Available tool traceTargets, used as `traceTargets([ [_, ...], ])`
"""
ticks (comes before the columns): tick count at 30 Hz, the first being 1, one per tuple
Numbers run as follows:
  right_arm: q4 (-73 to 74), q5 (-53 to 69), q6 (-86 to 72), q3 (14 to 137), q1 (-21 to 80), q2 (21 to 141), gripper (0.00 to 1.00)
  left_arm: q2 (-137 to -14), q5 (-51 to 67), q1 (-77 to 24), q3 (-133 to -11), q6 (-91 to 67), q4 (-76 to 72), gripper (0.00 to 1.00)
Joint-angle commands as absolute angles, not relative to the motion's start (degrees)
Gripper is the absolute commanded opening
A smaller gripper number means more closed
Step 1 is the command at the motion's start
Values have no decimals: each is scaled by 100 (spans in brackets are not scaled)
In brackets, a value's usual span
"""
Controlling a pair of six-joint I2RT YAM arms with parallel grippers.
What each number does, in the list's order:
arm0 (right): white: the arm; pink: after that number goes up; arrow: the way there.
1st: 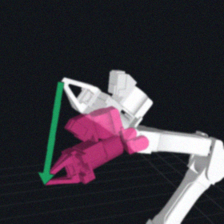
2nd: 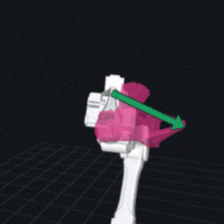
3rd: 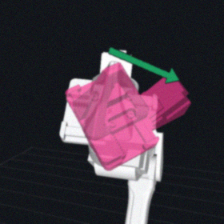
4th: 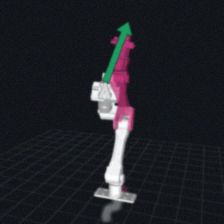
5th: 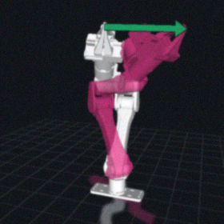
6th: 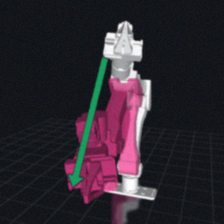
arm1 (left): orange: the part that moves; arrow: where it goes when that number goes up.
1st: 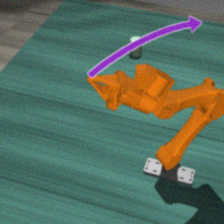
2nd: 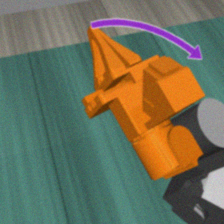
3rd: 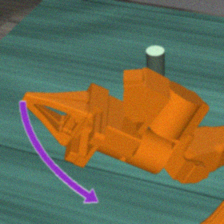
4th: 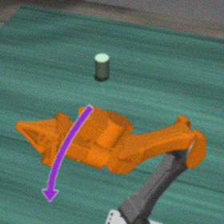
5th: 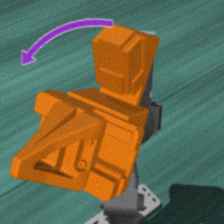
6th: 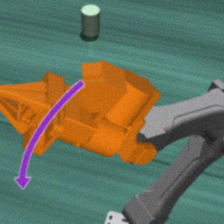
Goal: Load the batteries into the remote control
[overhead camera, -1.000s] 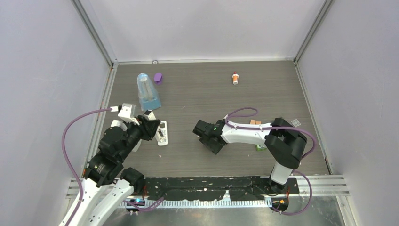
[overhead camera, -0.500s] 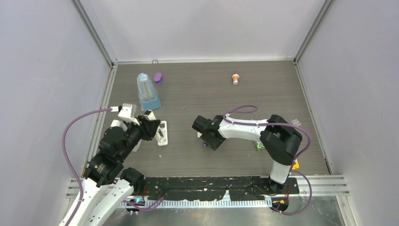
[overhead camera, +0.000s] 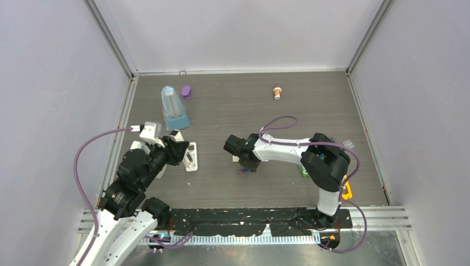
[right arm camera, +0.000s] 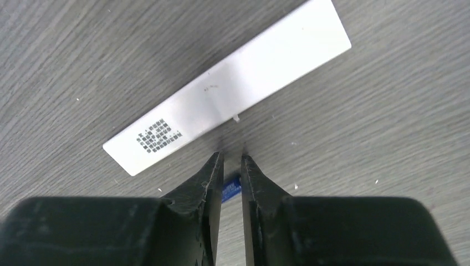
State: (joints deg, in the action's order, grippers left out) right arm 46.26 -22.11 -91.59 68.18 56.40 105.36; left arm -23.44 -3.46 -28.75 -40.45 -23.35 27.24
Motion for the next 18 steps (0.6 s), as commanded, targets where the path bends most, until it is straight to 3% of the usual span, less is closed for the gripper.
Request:
traceTargets([
  [1,4672,-2911,-8593,6995,5612,10568,23,-2300,-423,-2848,-4082,-2251,2406,0],
  [3,4598,-2939,-8557,6914,5616,10478,26,-2287,-452,-2846,-4101,-2229,2421,0],
  [8,4310,-2966,-8540,6648,5616,10045,42,-2235,-492,-2848,-4125,-2221,2467,0],
  [18,4948,-1855,-8914,7263,5708,10323,43,-2167,-482,-2848,-4091,-2265,2483,0],
])
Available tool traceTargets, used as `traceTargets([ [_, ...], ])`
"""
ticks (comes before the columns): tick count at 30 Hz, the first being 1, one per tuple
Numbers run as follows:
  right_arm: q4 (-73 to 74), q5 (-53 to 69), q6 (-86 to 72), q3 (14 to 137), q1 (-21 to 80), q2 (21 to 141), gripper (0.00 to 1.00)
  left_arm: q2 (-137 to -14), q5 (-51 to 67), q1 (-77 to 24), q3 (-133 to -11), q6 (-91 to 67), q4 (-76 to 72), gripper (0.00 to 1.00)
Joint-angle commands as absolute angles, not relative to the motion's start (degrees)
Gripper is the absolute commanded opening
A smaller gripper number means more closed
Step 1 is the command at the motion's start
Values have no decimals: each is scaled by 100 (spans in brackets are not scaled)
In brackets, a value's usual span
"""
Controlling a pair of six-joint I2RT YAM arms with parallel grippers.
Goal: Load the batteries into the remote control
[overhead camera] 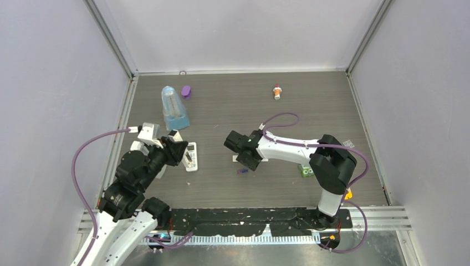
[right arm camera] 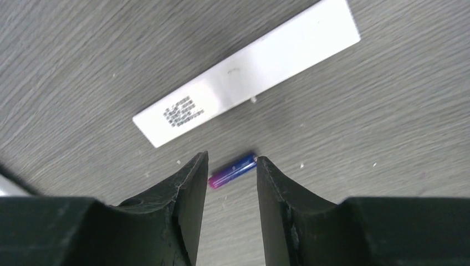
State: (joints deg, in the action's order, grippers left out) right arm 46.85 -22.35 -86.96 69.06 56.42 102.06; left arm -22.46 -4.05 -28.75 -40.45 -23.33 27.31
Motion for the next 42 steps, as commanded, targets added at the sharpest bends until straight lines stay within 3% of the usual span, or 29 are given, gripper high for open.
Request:
traceTargets([
  [1,4948,-1807,-8930,7288,5718,10436,43,-2151,-476,-2848,-4078,-2267,2487,0],
  [18,5086,-1788,-9222,7386,5722,10979,41,-2170,-466,-2844,-4053,-2285,2457,0],
  [26,5117,-1889,-9171,7378,5722,11040,33,-2183,-436,-2843,-4062,-2323,2459,0],
  [34,5039,-2059,-9017,7295,5721,10942,9,-2302,-236,-2839,-4075,-2449,2418,0],
  [42,3809,-2846,-7672,6510,5713,9729,5,-2566,1170,-2839,-3977,-2271,1909,0],
])
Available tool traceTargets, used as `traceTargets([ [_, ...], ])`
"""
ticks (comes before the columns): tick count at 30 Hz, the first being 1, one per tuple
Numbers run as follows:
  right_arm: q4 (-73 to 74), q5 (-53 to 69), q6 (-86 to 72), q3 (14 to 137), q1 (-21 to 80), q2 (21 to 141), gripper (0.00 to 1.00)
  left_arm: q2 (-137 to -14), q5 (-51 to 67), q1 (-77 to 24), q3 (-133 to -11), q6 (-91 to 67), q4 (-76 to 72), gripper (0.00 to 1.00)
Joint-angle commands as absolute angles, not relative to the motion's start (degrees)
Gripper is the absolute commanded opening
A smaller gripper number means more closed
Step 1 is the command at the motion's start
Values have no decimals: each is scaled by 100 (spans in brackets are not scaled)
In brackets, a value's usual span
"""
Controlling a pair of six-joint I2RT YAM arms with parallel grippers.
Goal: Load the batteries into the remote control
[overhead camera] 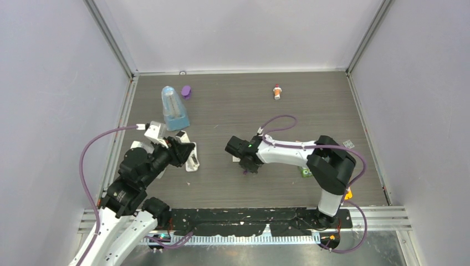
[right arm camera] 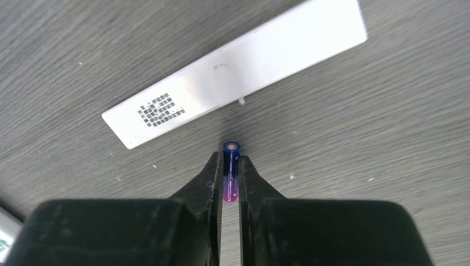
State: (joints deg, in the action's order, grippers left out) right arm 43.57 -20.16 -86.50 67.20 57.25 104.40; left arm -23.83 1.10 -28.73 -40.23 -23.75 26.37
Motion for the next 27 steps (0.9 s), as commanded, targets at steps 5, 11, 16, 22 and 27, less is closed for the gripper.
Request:
traceTargets([
  [5,3466,-3511,-6585,6121,5728,8856,5,-3001,2426,-2842,-3896,-2372,1167,0],
  [11,1729,-3222,-5092,4792,5730,7114,5,-3531,2868,-2839,-3813,-2962,386,0],
  [16,-208,-1669,-3228,4236,5758,5442,5,-3835,2747,-2846,-3497,-4419,-957,0],
  [22,-338,-908,-2190,4773,6284,5140,5,-3852,2618,-2847,-3038,-5521,-1870,0],
  [27,-320,-837,-1581,5183,6801,5361,5,-3853,2617,-2845,-2837,-6072,-2182,0],
])
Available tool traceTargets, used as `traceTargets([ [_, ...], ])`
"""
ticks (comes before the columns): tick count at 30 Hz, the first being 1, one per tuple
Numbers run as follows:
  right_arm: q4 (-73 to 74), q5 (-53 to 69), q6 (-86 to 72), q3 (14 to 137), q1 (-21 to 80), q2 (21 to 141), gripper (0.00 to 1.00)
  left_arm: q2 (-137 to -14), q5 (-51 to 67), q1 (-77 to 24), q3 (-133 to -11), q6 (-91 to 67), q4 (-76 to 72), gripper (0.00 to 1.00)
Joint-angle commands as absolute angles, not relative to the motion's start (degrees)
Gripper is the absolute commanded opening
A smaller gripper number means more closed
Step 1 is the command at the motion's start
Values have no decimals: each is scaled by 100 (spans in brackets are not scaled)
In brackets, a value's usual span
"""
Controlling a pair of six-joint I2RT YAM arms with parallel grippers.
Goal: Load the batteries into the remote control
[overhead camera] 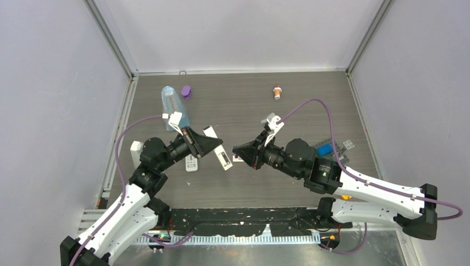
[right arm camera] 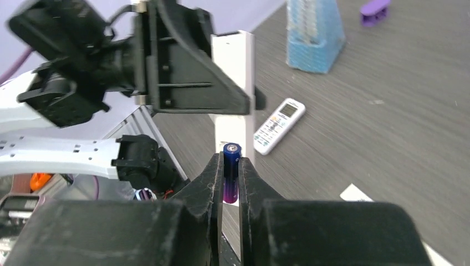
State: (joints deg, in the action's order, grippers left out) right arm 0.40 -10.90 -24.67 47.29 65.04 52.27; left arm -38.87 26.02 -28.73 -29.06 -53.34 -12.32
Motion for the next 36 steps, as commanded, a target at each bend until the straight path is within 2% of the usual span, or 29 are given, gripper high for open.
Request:
traceTargets([
  [1,-296,-840,-1507,5250,6854,5418,5,-3862,2639,-2847,-2798,-6150,-2236,0],
  [14,-206,-1134,-917,5773,7260,6208,5,-3793,2811,-2839,-2733,-6538,-2185,0],
  [36,430,-1123,-631,5883,7286,6399,5,-3591,2583,-2788,-2693,-6593,-2382,0],
])
